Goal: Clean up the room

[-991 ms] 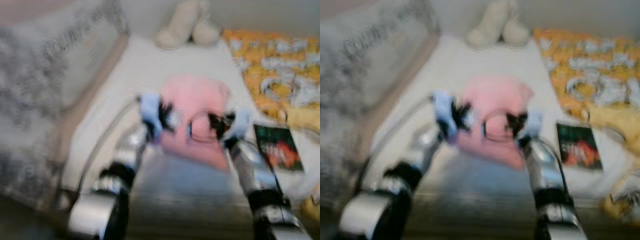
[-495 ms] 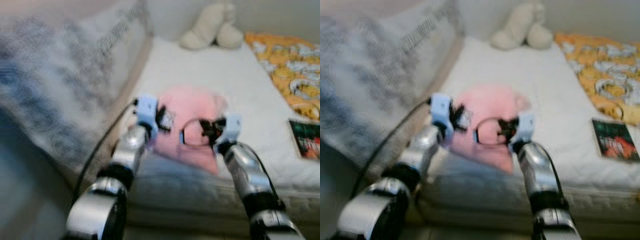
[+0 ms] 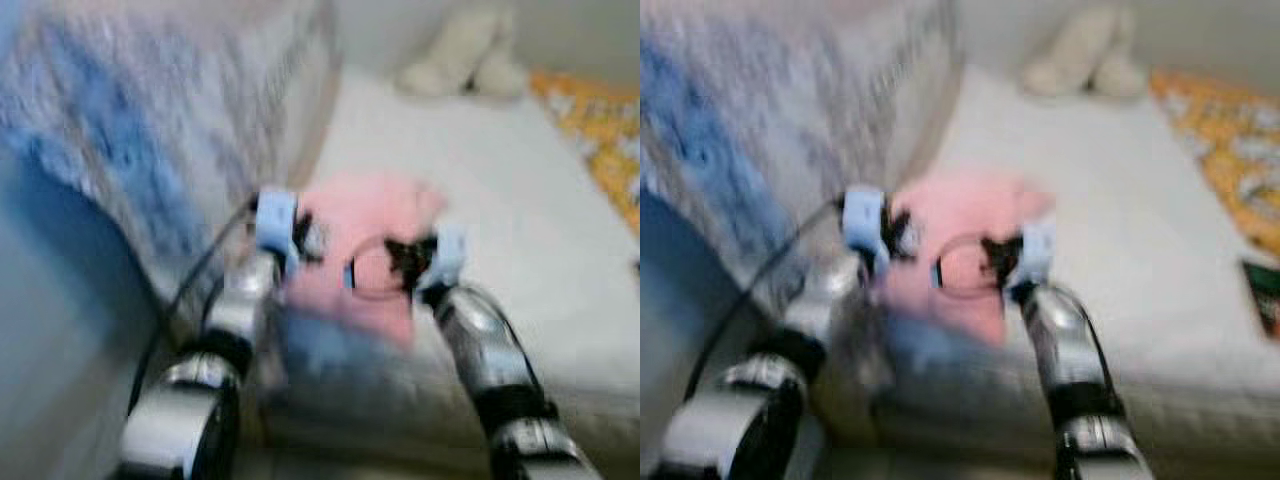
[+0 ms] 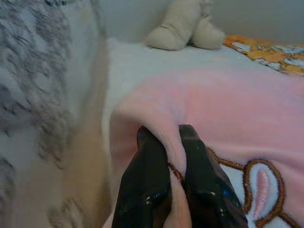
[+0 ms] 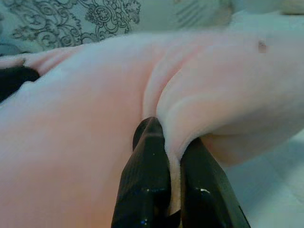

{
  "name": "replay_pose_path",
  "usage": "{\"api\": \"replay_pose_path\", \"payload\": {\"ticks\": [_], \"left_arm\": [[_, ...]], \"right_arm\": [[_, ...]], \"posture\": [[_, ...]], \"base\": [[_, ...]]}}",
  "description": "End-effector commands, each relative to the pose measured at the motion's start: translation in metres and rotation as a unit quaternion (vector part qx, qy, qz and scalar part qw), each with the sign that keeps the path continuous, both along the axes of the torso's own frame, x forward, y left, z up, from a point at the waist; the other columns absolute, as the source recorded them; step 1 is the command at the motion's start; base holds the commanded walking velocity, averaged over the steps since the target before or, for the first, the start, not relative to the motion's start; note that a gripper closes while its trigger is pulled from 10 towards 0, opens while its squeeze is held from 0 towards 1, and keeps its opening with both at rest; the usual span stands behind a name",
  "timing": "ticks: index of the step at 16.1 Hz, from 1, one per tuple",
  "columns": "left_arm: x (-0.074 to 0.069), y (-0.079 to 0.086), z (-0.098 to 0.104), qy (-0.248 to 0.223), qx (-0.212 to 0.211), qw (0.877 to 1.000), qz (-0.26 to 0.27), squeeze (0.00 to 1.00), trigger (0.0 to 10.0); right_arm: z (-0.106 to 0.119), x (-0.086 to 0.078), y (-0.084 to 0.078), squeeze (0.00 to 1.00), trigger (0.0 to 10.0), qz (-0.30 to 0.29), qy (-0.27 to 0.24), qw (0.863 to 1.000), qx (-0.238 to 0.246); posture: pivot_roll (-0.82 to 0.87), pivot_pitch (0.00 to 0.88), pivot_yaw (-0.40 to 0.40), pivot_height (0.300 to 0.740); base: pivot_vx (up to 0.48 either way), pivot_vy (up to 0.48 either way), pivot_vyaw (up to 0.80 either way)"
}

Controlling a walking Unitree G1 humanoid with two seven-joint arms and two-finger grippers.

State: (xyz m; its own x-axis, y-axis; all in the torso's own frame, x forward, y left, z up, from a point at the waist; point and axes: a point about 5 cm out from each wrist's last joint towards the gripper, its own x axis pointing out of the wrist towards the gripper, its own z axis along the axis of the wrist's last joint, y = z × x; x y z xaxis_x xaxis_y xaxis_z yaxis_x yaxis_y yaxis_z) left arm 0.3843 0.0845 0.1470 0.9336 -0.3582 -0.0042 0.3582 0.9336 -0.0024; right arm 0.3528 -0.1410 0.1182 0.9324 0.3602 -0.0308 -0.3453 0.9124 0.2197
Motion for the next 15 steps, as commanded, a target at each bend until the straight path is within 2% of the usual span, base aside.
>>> {"api": "replay_pose_path", "payload": {"ticks": [1, 4, 5, 6, 7, 8, 9, 10, 11, 13, 15], "left_arm": [[0.001, -0.020, 0.014, -0.022, -0.002, 0.999, -0.028, 0.00, 10.0], [0.000, -0.026, 0.014, -0.017, -0.007, 0.999, -0.027, 0.00, 10.0], [0.000, -0.029, 0.012, -0.007, -0.011, 1.000, -0.021, 0.00, 10.0], [0.000, -0.034, 0.009, 0.012, -0.016, 1.000, 0.002, 0.00, 10.0], [0.000, -0.036, 0.009, 0.015, -0.017, 1.000, 0.009, 0.00, 10.0], [-0.001, -0.045, 0.007, 0.036, -0.037, 0.999, 0.014, 0.00, 10.0], [-0.004, -0.056, 0.003, 0.047, -0.036, 0.998, 0.015, 0.00, 10.0], [-0.005, -0.061, 0.000, 0.056, -0.039, 0.997, 0.019, 0.00, 10.0], [-0.009, -0.067, -0.007, 0.084, -0.078, 0.993, 0.036, 0.00, 10.0], [-0.019, -0.081, -0.021, 0.130, -0.103, 0.985, 0.048, 0.00, 10.0], [-0.027, -0.096, -0.026, 0.156, -0.124, 0.979, 0.046, 0.00, 10.0]], "right_arm": [[0.011, 0.002, -0.007, 0.00, 10.0, -0.004, -0.023, 1.000, -0.006], [0.009, 0.000, -0.012, 0.00, 10.0, -0.005, -0.017, 1.000, -0.022], [0.008, 0.001, -0.014, 0.00, 10.0, 0.004, -0.014, 0.999, -0.044], [0.006, 0.004, -0.022, 0.00, 10.0, 0.011, -0.002, 0.995, -0.103], [0.005, 0.005, -0.024, 0.00, 10.0, 0.011, 0.002, 0.992, -0.123], [0.005, 0.010, -0.029, 0.00, 10.0, 0.035, 0.014, 0.983, -0.182], [0.007, 0.018, -0.043, 0.00, 10.0, 0.021, 0.022, 0.974, -0.225], [0.006, 0.020, -0.050, 0.00, 10.0, 0.014, 0.030, 0.968, -0.248], [-0.004, 0.018, -0.058, 0.00, 10.0, 0.006, 0.049, 0.953, -0.300], [-0.021, 0.012, -0.062, 0.00, 10.0, 0.006, 0.074, 0.932, -0.356], [-0.026, 0.010, -0.062, 0.00, 10.0, 0.006, 0.082, 0.928, -0.365]], "posture": [[0.04, 0.000, 0.025, 0.740], [0.03, 0.000, 0.028, 0.740], [0.03, 0.000, 0.029, 0.740], [0.02, 0.000, 0.028, 0.740], [0.02, 0.000, 0.026, 0.740], [0.03, 0.000, 0.026, 0.740], [0.03, 0.001, 0.012, 0.740], [0.03, 0.021, 0.005, 0.740], [0.03, 0.111, -0.013, 0.740], [0.01, 0.154, -0.016, 0.740], [-0.01, 0.182, -0.020, 0.740]], "base": [[0.469, 0.000, 0.46], [0.469, 0.000, 0.46], [0.469, 0.000, 0.46], [0.472, 0.000, 0.46], [0.472, 0.000, 0.46], [0.000, 0.000, 0.00], [0.000, 0.000, 0.00], [0.000, 0.000, 0.00], [0.000, 0.000, 0.00], [0.000, 0.000, 0.00], [0.000, 0.000, 0.00]]}}
